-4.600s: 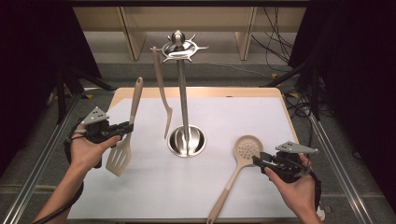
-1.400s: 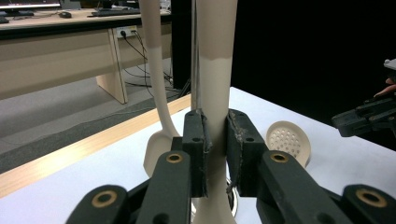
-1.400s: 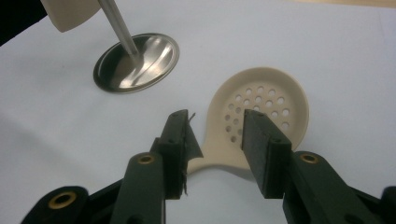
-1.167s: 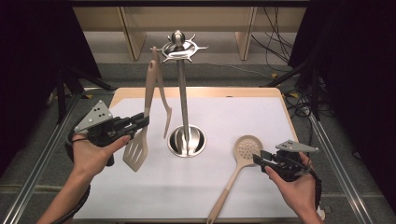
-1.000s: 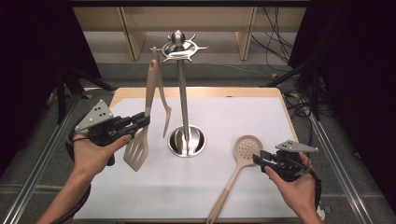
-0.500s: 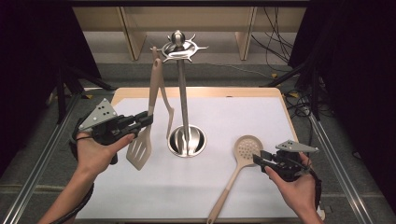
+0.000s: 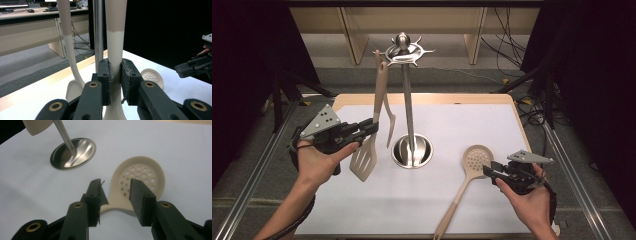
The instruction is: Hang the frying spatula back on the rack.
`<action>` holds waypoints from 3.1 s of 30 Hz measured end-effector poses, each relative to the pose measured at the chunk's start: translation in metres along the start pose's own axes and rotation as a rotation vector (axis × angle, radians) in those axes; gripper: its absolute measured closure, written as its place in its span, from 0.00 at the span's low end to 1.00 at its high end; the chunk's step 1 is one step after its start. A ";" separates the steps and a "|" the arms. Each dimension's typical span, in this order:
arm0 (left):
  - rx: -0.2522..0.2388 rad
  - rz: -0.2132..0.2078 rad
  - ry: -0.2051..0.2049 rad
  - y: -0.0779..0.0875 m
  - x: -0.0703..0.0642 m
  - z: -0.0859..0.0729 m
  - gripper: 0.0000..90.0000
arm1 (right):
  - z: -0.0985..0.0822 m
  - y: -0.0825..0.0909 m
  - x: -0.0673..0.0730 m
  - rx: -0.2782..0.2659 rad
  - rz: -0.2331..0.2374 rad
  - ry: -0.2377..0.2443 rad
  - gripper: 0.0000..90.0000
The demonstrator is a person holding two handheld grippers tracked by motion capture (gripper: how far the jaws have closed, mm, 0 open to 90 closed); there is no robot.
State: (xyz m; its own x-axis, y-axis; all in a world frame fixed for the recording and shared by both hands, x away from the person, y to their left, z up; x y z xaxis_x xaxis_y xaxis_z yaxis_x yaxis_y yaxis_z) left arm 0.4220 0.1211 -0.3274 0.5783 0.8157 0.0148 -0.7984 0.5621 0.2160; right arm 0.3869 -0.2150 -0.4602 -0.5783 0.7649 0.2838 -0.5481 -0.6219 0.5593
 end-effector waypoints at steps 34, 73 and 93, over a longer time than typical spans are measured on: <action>0.021 0.028 0.007 -0.022 0.000 -0.001 0.86 | 0.001 -0.002 0.000 -0.013 0.017 0.002 0.69; 0.012 0.067 0.005 -0.057 -0.005 -0.002 0.85 | -0.004 -0.002 0.001 0.008 0.007 -0.032 0.69; -0.140 0.112 0.019 -0.024 -0.007 0.037 0.94 | -0.004 -0.002 -0.008 -0.006 0.011 -0.018 0.69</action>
State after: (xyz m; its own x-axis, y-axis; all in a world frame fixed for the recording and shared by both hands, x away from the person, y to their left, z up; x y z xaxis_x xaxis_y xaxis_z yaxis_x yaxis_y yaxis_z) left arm 0.4438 0.0966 -0.2963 0.4826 0.8758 0.0125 -0.8738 0.4804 0.0756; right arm 0.3901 -0.2199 -0.4667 -0.5737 0.7607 0.3037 -0.5455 -0.6314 0.5511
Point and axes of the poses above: each handheld gripper's, and its own axes: y roughly backward along the jaws, z roughly out of its top, x roughly to its left, the point moved 10 cm from there along -y, roughly forward along the jaws, and after that the axes turned 11 degrees about z, right-handed, at the moved point
